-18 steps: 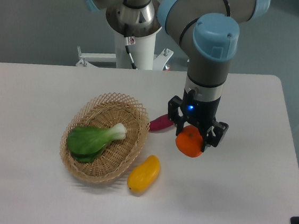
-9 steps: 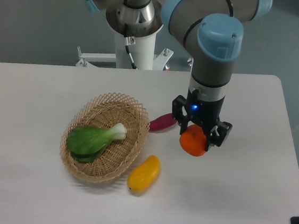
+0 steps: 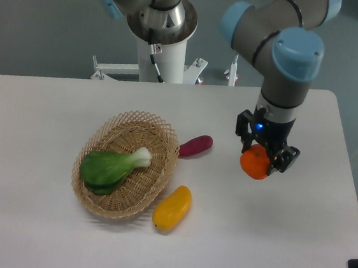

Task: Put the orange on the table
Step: 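Carry the held orange away from the sweet potato, moving the gripper sideways, then lower the orange onto the table and open the gripper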

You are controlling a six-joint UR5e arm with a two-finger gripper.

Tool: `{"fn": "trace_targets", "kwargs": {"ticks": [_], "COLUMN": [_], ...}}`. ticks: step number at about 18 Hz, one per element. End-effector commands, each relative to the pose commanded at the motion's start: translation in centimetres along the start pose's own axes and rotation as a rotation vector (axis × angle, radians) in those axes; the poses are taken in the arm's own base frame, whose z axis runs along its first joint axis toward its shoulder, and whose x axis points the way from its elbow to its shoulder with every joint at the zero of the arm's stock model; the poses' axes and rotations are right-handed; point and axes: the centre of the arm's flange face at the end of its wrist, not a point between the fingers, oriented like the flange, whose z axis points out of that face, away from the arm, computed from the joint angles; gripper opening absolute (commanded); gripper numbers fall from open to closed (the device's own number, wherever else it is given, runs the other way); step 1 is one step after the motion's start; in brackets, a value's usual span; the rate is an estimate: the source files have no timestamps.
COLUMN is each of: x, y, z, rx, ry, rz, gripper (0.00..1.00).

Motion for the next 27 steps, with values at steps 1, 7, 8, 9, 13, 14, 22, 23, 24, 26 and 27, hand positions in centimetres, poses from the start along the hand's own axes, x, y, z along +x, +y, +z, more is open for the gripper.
{"fn": "trace_targets", "kwargs": {"ticks": [1, 7, 8, 9, 13, 14, 22, 23, 24, 26, 27], "x": [0.2, 0.2, 0.3, 0.3, 0.2, 0.1, 1.2, 1.6, 1.6, 1.6, 1.6], "y": [0.2, 1.6, 1.6, 1.7, 2.3, 2.5, 3.1, 3.2, 3.2, 3.2, 3.2], "z": [1.2, 5.9, 6.6, 7.0, 8.0, 8.2, 10.5, 11.1, 11.2, 11.1, 11.1], "rx": [-0.001, -0.008, -0.008, -0.011, -0.056, -0.062, -0.059, -0.058, -0.058, -0.055, -0.055], "ry": [0.021, 0.079, 0.090, 0.097, 0.109, 0.109, 0.104, 0.105, 0.102, 0.099, 0.099], "rz": [-0.005, -0.102, -0.103, -0.105, -0.106, -0.107, -0.116, -0.121, -0.121, -0.131, -0.137], "gripper": [0.71, 0.72, 0.72, 0.72, 0.72, 0.72, 0.72, 0.72, 0.72, 0.72, 0.73]}}
